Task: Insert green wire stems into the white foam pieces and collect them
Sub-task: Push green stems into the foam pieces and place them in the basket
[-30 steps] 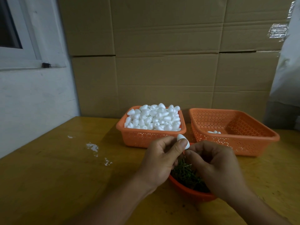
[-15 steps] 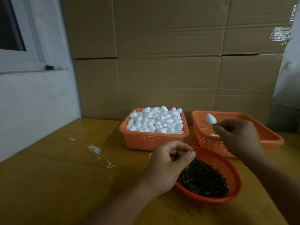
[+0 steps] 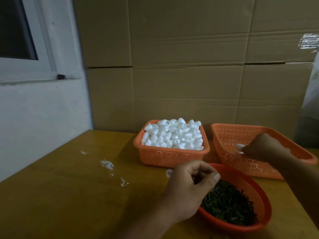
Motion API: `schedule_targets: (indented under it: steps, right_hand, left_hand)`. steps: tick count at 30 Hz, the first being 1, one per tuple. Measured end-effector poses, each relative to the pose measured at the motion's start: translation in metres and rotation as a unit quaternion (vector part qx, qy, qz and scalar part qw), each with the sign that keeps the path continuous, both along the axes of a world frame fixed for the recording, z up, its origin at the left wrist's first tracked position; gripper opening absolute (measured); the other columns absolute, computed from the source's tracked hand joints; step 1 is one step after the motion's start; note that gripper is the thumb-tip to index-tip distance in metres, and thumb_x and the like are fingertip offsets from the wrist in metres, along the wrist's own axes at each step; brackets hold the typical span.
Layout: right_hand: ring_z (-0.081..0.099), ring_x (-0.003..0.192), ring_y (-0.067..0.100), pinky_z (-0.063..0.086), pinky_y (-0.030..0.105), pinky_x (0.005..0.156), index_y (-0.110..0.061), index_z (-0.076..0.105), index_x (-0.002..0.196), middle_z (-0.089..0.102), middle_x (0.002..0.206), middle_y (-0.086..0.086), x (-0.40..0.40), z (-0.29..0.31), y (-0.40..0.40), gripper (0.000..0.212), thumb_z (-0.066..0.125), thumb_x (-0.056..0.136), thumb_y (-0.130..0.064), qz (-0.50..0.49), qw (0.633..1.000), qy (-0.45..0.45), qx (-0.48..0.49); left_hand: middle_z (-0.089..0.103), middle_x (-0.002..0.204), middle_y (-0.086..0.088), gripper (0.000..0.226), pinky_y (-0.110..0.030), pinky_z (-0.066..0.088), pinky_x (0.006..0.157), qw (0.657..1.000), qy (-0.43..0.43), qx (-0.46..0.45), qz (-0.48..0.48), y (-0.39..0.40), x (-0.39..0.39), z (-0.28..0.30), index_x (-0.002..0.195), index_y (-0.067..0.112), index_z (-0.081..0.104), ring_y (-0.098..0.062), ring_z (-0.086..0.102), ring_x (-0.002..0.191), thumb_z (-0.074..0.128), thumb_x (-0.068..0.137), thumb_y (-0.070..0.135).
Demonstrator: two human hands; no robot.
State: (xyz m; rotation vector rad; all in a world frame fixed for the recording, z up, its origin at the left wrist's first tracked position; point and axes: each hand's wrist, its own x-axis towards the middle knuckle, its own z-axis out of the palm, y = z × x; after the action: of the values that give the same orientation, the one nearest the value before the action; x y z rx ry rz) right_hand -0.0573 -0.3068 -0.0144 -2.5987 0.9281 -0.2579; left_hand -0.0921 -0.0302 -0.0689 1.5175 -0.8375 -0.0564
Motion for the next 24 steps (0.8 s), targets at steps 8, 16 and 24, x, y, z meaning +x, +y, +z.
schedule_targets:
  steps: [8, 16, 24]
  right_hand:
    - [0.064, 0.093, 0.033, 0.039, 0.06, 0.105, -0.014, 0.066, 0.084, 0.068, 0.085, 0.007, -0.008, 0.002, 0.003, 0.044, 0.069, 0.083, -0.058, 0.003, 1.0, -0.016, -0.015]
    - [0.067, 0.08, 0.021, 0.054, 0.056, 0.089, -0.023, 0.074, 0.106, 0.072, 0.092, -0.003, -0.044, -0.011, 0.037, 0.017, 0.06, 0.096, -0.026, 0.066, 0.963, -0.262, -0.028]
    - [0.068, 0.063, 0.006, 0.048, 0.017, 0.046, -0.027, 0.067, 0.119, 0.07, 0.082, -0.009, -0.089, -0.029, 0.077, 0.025, 0.063, 0.095, -0.03, 0.151, 0.939, -0.304, 0.047]
  left_hand:
    - [0.064, 0.075, 0.014, 0.016, -0.025, 0.052, 0.072, 1.0, -0.008, 0.008, -0.002, 0.0, -0.001, 0.0, 0.092, 0.032, 0.071, -0.008, 0.062, 0.075, 0.068, 0.086, 0.045]
    - [0.065, 0.074, 0.013, 0.015, -0.024, 0.052, 0.069, 1.0, -0.01, 0.006, 0.005, 0.001, 0.0, 0.0, 0.092, 0.031, 0.071, -0.005, 0.062, 0.072, 0.068, 0.084, 0.043]
    - [0.067, 0.078, 0.009, 0.007, -0.021, 0.05, 0.064, 0.997, -0.02, 0.014, 0.072, 0.009, 0.013, 0.007, 0.096, 0.026, 0.071, -0.003, 0.063, 0.07, 0.069, 0.094, 0.019]
